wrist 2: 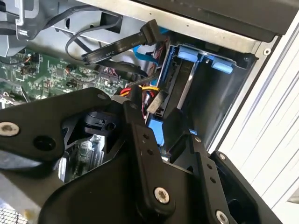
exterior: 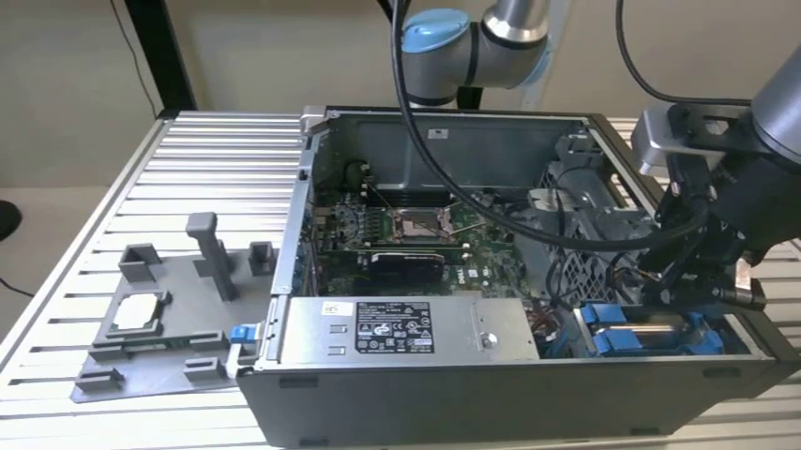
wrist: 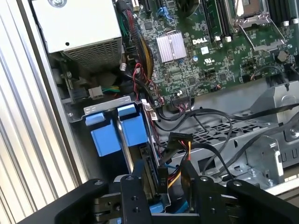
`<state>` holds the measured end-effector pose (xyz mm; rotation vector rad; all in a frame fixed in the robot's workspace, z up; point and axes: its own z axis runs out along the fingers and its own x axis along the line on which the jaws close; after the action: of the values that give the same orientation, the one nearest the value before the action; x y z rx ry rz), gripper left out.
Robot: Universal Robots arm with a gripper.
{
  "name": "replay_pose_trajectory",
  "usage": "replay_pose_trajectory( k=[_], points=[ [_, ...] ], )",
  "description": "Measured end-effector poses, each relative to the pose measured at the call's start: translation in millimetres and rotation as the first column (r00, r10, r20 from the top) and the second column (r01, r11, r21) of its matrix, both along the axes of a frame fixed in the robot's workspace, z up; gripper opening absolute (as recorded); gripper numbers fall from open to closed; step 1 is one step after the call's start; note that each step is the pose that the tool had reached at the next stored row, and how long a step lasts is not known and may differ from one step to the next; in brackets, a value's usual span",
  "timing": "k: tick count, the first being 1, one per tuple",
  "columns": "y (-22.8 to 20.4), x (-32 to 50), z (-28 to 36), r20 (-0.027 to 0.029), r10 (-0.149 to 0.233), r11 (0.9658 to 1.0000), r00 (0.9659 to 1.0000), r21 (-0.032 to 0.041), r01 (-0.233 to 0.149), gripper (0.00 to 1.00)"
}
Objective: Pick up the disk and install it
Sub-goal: 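Insert the disk into the insertion slot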
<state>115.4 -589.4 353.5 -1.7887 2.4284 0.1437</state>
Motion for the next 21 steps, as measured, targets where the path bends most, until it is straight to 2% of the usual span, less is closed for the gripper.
replay_pose_trajectory(
  k=[1, 2, 16, 19, 21],
  points=[
    [0.0, 0.0, 0.0, 0.0, 0.0, 1.0, 1.0, 0.0001, 0.0, 1.0],
    [0.0, 0.0, 0.0, 0.0, 0.0, 1.0, 1.0, 0.0001, 0.0, 0.0],
    [0.1, 0.0, 0.0, 0.0, 0.0, 1.0, 1.0, 0.0005, 0.0, 0.0],
    [1.0, 0.0, 2.5, -0.0001, 0.0, 1.0, 1.0, 0.0002, 0.0, 0.0],
    [2.6, 0.1, 4.8, -0.0004, 0.002, 1.0, 1.0, -0.0042, -0.002, 0.0]
  ],
)
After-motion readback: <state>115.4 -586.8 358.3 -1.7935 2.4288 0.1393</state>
